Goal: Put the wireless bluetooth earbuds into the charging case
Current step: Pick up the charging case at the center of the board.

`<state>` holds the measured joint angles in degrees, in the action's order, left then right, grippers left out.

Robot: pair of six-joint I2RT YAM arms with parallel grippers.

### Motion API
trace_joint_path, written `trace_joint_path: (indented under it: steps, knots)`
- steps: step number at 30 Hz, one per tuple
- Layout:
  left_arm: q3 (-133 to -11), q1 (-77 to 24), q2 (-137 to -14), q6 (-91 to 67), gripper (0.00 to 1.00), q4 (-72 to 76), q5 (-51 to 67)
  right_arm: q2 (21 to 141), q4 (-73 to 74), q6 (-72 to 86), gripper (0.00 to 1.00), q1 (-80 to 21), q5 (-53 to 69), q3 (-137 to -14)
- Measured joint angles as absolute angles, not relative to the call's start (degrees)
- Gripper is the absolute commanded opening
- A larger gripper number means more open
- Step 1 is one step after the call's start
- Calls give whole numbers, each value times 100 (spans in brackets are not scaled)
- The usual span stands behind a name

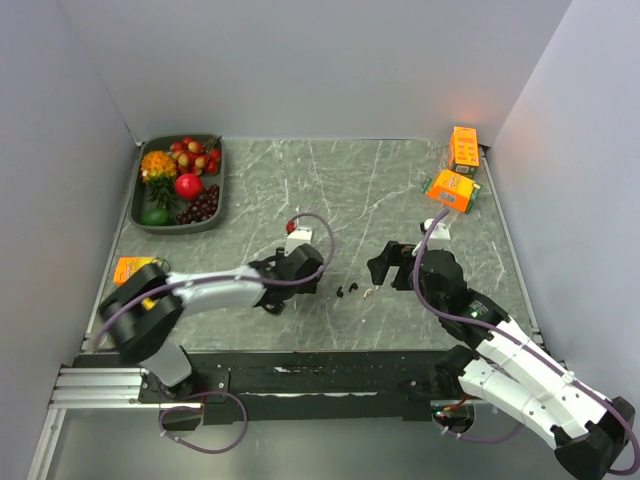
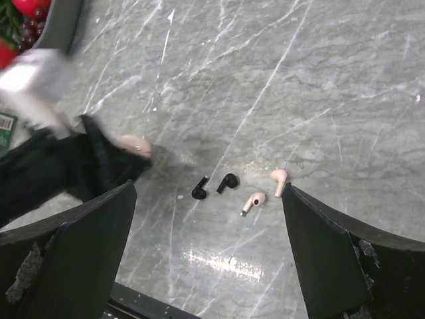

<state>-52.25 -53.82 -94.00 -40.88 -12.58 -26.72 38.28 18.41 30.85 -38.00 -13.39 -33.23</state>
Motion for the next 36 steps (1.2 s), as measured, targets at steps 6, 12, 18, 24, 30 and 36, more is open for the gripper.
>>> trace_joint_path:
  steps: [6,12,18,24,30,36]
  knots:
    - [-4080,-5459,-7620,-3262,1,543,-2143,3791,1959,3129,97,-3800,-1286,-3612]
    - [-2375,-5481,-6296,-1955,1,3181,-1164,3732,1981,3081,95,-3800,-930,-4029]
    - [-1439,-5498,-6171,-947,1,4810,-635,3682,1994,2908,86,-3800,-318,-4298]
    - [-1146,-5610,-6390,36,1,6167,-519,4051,2206,2685,89,-3800,344,-4703]
    - [-1153,-5690,-6748,770,1,6451,-521,4932,2405,2471,85,-3970,880,-4960]
    - [-1212,-5889,-6759,1142,1,6427,-578,5428,2598,2244,81,-4523,871,-5109]
